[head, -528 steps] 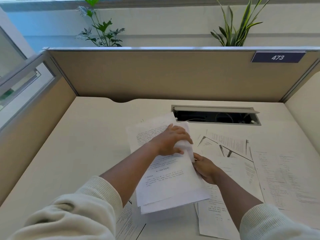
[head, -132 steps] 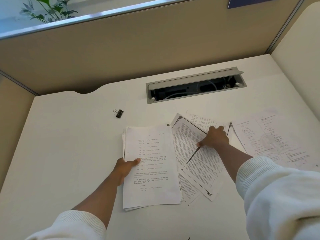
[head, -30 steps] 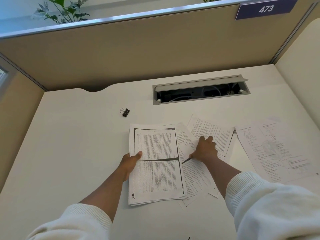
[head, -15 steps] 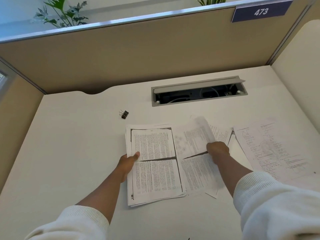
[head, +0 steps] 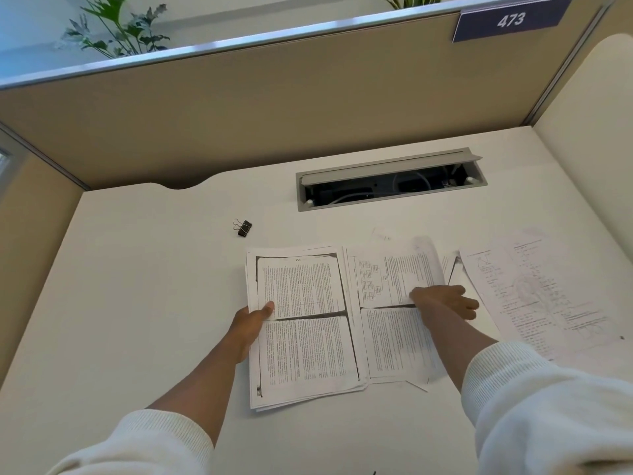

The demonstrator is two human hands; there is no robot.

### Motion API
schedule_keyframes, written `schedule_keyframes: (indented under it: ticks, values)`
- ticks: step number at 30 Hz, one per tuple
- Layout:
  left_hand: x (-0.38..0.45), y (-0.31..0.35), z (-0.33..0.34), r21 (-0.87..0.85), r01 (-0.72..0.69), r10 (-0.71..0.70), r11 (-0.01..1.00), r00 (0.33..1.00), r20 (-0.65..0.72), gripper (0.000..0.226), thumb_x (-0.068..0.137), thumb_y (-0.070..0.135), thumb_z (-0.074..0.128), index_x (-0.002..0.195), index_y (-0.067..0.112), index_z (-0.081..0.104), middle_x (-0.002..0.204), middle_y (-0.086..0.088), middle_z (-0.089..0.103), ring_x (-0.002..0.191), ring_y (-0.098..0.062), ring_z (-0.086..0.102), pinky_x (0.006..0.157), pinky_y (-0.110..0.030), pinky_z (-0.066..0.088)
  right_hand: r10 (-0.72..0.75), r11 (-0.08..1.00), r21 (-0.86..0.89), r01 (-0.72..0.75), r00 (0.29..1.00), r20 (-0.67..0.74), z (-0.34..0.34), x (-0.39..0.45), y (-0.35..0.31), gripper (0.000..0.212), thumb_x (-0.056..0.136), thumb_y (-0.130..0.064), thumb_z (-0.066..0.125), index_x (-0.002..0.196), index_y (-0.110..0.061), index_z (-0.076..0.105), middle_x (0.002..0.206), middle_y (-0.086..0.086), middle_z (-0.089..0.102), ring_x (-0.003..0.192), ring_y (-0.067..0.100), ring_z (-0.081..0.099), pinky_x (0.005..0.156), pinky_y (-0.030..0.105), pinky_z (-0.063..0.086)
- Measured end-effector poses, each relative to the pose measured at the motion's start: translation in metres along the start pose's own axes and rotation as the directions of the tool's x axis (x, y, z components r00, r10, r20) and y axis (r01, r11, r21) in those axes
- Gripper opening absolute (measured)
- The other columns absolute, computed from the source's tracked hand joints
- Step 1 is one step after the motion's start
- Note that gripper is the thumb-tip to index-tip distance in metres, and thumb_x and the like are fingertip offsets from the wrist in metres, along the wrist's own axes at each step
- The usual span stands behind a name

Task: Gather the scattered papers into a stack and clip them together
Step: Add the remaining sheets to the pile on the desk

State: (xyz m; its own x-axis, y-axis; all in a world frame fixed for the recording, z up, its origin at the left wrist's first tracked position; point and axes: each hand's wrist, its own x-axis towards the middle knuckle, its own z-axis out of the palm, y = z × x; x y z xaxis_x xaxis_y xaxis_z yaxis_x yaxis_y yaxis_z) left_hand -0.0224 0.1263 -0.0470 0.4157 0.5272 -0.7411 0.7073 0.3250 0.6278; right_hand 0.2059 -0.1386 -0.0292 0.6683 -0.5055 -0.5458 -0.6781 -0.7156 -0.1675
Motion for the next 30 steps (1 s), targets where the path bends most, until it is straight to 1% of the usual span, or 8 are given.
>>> schedule_keyframes:
  ticks: [5, 9, 14, 17, 21, 24, 27, 30]
  values:
    - [-0.003, 0.001, 0.002, -0.008, -0.01, 0.01, 1.0, 1.0, -0.002, 0.041, 0.093, 0.036, 0.065, 0.125, 0.011, 0.062, 0.118, -0.007, 0.068, 0.11, -0.027, 0.063, 0.101, -0.04, 0.046, -0.051, 0.998, 0.049, 0.049, 0.997, 0.06, 0.001, 0.002, -0.003, 0.085, 0.063, -0.033, 0.088, 0.123, -0.004, 0.035, 0.123, 0.02, 0.049, 0.11, 0.031, 0.051, 0.094, 0.045, 0.046]
    - [-0.008, 0.002, 0.003, -0.027, -0.013, 0.013, 1.0, 1.0, 0.005, 0.036, 0.095, 0.031, 0.062, 0.125, 0.011, 0.062, 0.117, -0.008, 0.068, 0.104, -0.025, 0.064, 0.093, -0.035, 0.047, -0.071, 0.995, 0.078, 0.063, 0.992, 0.102, 0.005, 0.007, 0.001, 0.075, 0.065, -0.035, 0.087, 0.117, -0.005, 0.042, 0.116, 0.015, 0.058, 0.113, 0.032, 0.049, 0.095, 0.045, 0.043]
    - [-0.008, 0.001, 0.003, -0.027, -0.008, 0.008, 1.0, 1.0, 0.003, 0.034, 0.096, 0.031, 0.061, 0.124, 0.012, 0.063, 0.111, -0.007, 0.069, 0.1, -0.024, 0.065, 0.092, -0.037, 0.048, -0.056, 0.996, -0.061, 0.058, 0.998, 0.039, 0.004, -0.001, -0.005, 0.055, 0.069, -0.035, 0.081, 0.108, -0.008, 0.053, 0.119, 0.015, 0.047, 0.108, 0.026, 0.047, 0.083, 0.036, 0.04]
    - [-0.006, -0.001, 0.002, -0.013, 0.005, -0.005, 1.0, 1.0, -0.004, 0.041, 0.094, 0.034, 0.062, 0.128, 0.011, 0.061, 0.121, -0.009, 0.068, 0.111, -0.028, 0.063, 0.102, -0.042, 0.046, -0.068, 0.998, 0.003, 0.068, 0.997, 0.042, 0.008, -0.004, -0.008, 0.064, 0.072, -0.025, 0.081, 0.118, -0.006, 0.042, 0.124, 0.018, 0.042, 0.106, 0.026, 0.05, 0.081, 0.035, 0.047]
    - [-0.006, 0.001, 0.002, -0.031, 0.001, -0.001, 1.0, 1.0, -0.008, 0.041, 0.095, 0.033, 0.062, 0.129, 0.011, 0.061, 0.123, -0.008, 0.067, 0.11, -0.027, 0.063, 0.096, -0.037, 0.047, -0.081, 0.989, 0.127, 0.073, 0.995, 0.058, 0.012, 0.0, -0.004, 0.077, 0.068, -0.021, 0.085, 0.123, -0.005, 0.034, 0.123, 0.02, 0.047, 0.109, 0.032, 0.053, 0.084, 0.043, 0.05]
    - [-0.007, 0.002, 0.001, -0.029, 0.003, -0.003, 1.0, 1.0, -0.014, 0.041, 0.094, 0.034, 0.063, 0.128, 0.011, 0.061, 0.123, -0.008, 0.067, 0.109, -0.027, 0.063, 0.099, -0.04, 0.047, -0.111, 0.986, 0.132, 0.098, 0.99, 0.093, 0.016, 0.004, 0.0, 0.068, 0.069, -0.025, 0.083, 0.119, -0.006, 0.04, 0.117, 0.016, 0.058, 0.113, 0.032, 0.05, 0.093, 0.049, 0.048]
    - [-0.007, 0.003, -0.001, -0.014, 0.003, -0.004, 1.0, 0.999, -0.046, 0.043, 0.094, 0.035, 0.063, 0.128, 0.009, 0.06, 0.124, -0.009, 0.066, 0.108, -0.026, 0.061, 0.093, -0.035, 0.045, -0.216, 0.967, 0.166, 0.193, 0.966, 0.14, 0.016, 0.008, 0.005, 0.058, 0.072, -0.022, 0.075, 0.119, -0.007, 0.044, 0.117, 0.014, 0.059, 0.111, 0.034, 0.055, 0.092, 0.05, 0.05]
    - [-0.009, 0.005, -0.002, -0.006, -0.009, 0.009, 1.0, 0.996, -0.086, 0.043, 0.095, 0.032, 0.062, 0.13, 0.006, 0.058, 0.124, -0.009, 0.064, 0.105, -0.024, 0.058, 0.092, -0.032, 0.042, -0.45, 0.876, 0.27, 0.399, 0.878, 0.163, 0.012, 0.005, 0.008, 0.059, 0.072, -0.016, 0.066, 0.124, -0.004, 0.042, 0.121, 0.013, 0.053, 0.11, 0.034, 0.057, 0.089, 0.048, 0.054]
